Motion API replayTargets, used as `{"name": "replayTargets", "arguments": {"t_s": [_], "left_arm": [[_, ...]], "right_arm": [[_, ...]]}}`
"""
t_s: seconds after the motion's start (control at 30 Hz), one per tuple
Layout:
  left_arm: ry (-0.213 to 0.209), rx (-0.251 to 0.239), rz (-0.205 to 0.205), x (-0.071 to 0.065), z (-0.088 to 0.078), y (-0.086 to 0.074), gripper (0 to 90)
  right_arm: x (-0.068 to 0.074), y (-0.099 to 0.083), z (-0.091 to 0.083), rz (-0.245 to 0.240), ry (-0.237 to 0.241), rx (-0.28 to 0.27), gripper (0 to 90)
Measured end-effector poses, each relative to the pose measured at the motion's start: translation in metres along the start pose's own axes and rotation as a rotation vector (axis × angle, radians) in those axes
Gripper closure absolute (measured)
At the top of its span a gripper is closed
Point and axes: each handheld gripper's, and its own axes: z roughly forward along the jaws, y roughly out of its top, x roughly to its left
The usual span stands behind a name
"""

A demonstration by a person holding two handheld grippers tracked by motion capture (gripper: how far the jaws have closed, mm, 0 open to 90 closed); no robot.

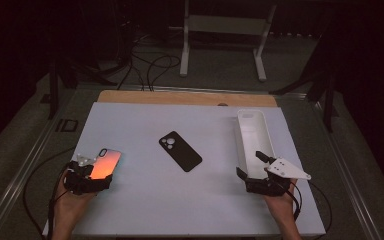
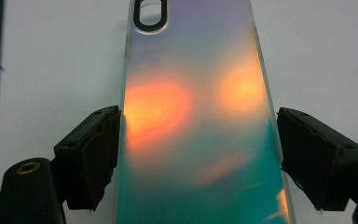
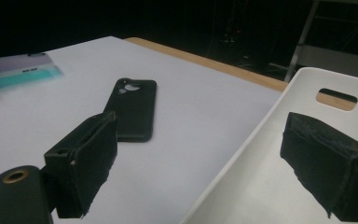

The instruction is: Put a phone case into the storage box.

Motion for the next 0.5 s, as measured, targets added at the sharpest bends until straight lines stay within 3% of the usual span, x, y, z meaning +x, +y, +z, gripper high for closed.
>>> {"name": "replayTargets", "arguments": {"t_s": [0.3,0.5], "left_arm": [[-0.012,-0.068,0.037,-0.007,-0.007,0.009,16.8],[-0.018,-0.131,0.063,-0.017,-0.016,0.020,16.8]], "right_arm": [[0.000,0.011,0.003,-0.013,0.014,0.032,10.8],[-0.003,0.021,0.009,-0.026,0.018,0.089,10.7]]}}
